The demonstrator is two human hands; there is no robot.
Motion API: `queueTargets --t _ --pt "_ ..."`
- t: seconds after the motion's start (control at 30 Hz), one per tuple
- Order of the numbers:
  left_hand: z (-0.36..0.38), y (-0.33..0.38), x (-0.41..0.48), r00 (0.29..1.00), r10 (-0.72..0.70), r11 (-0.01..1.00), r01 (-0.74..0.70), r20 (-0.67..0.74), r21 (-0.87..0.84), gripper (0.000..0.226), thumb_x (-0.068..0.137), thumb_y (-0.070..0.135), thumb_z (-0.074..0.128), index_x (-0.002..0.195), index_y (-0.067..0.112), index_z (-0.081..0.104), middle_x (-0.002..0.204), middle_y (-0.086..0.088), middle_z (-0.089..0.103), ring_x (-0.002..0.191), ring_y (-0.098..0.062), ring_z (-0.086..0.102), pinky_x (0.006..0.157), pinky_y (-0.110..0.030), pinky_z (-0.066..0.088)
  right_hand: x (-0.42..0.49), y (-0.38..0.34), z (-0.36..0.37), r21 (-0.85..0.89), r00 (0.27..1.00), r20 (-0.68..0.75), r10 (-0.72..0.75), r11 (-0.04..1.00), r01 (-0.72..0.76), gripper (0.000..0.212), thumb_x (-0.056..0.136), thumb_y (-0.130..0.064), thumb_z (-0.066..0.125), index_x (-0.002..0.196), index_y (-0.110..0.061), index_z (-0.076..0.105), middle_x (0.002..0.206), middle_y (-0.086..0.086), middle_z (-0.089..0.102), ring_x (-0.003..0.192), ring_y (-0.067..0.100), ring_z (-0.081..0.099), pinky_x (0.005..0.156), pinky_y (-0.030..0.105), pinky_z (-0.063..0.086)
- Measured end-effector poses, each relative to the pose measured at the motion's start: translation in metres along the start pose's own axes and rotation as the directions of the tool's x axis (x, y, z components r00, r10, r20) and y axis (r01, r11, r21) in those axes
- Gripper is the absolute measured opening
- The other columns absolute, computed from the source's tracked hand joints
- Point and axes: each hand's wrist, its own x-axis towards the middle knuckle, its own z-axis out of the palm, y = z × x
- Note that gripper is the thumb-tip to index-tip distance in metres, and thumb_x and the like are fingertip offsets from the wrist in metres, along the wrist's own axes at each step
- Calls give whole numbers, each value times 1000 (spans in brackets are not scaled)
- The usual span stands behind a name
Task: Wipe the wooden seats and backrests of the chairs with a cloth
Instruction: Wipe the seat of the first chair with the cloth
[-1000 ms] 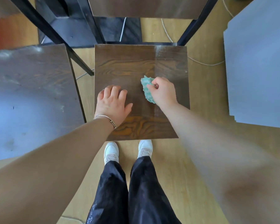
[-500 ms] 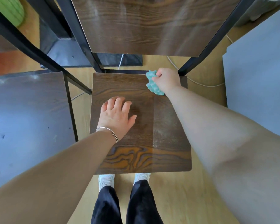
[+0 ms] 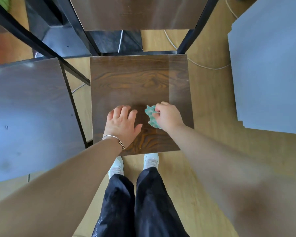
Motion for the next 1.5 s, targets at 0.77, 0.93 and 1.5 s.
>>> queueTargets --t 0.77,0.93,1.5 --pt "9 21 14 991 71 997 -72 -116 -2 51 86 52 51 124 18 55 129 -8 53 119 -33 46 96 -48 38 -16 18 -7 161 983 -182 13 987 17 18 92 -30 61 83 -15 58 88 -5 55 76 14 53 62 28 44" --pt "-20 17 68 985 40 999 -39 -167 12 53 89 54 46 130 20 49 135 -7 46 124 -32 40 103 -46 32 85 9 -73 234 946 -297 129 970 -58 13 95 -27 57 87 -18 57 96 -3 54 81 14 48 66 24 35" --pt "-23 14 74 992 57 997 -51 -116 49 55 92 56 40 135 23 44 139 -3 42 130 -29 34 107 -44 31 136 17 -99 103 955 -144 258 964 -245 29 96 -38 57 113 -16 65 105 5 65 94 21 64 72 27 51"
